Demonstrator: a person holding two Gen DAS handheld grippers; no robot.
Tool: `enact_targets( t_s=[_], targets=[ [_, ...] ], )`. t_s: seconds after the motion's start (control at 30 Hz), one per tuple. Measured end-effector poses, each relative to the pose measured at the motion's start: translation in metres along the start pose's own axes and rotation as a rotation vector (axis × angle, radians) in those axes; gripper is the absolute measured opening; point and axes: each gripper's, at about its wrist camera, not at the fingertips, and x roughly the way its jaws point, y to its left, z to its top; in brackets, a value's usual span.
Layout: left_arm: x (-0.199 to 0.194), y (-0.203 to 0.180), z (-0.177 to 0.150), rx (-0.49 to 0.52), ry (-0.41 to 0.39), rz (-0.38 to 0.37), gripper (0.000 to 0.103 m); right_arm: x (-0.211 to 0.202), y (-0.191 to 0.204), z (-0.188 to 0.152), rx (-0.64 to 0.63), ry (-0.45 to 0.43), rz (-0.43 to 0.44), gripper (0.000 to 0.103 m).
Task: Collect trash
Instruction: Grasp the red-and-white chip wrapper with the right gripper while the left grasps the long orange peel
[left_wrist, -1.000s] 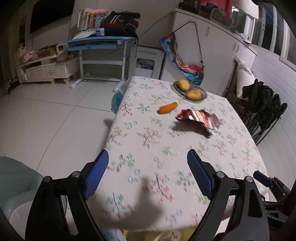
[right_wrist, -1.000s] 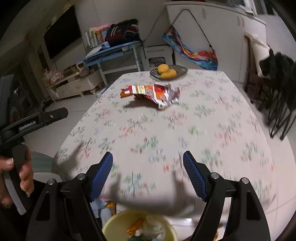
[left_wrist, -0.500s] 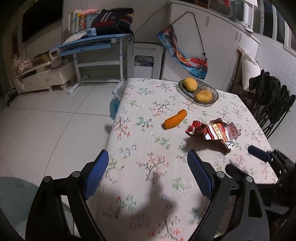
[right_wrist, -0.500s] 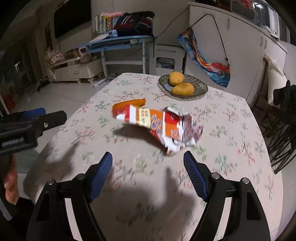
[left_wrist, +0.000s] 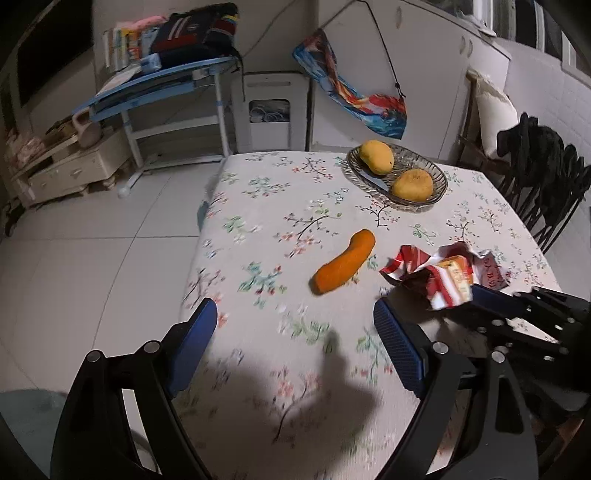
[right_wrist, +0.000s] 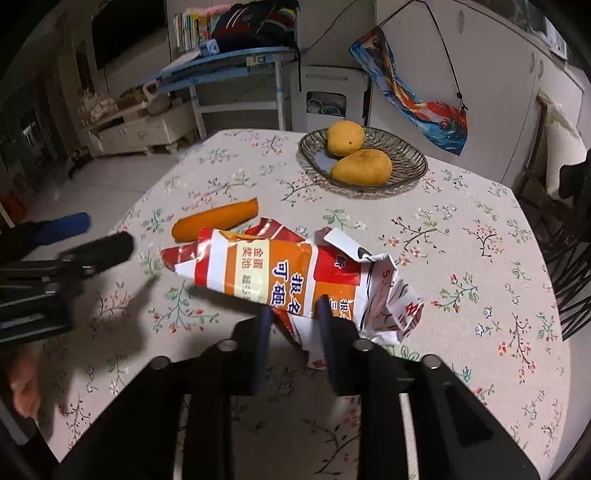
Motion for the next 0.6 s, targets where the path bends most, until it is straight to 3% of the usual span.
enact_targets(
  t_s=[0.23, 0.4, 0.47, 0.53, 0.6],
  targets=[
    [0.037, -0.022, 0.021, 0.078, 0.025, -0.008, 0.083, -0.044, -0.037, -0.016, 0.161, -0.013, 0.154, 0.011],
    [0.055, -0.038, 0.025, 0.121, 0.054, -0.002, 0.082, -0.063, -0.060, -0.044, 0.254, -0.002, 0.170, 0.011],
    [0.059, -0.042, 0.025, 0.142, 0.065, -0.001, 0.075, -0.063, -0.067, -0.048, 0.289, 0.000, 0.177, 0.011],
    [0.062, -0.047, 0.023, 0.157, 0.072, -0.011, 0.056, -0.062, -0.066, -0.047, 0.280, 0.001, 0.171, 0.011],
    [0.064, -0.049, 0.021, 0.162, 0.075, -0.026, 0.046, -0.060, -0.063, -0.046, 0.272, 0.003, 0.173, 0.011]
  ],
)
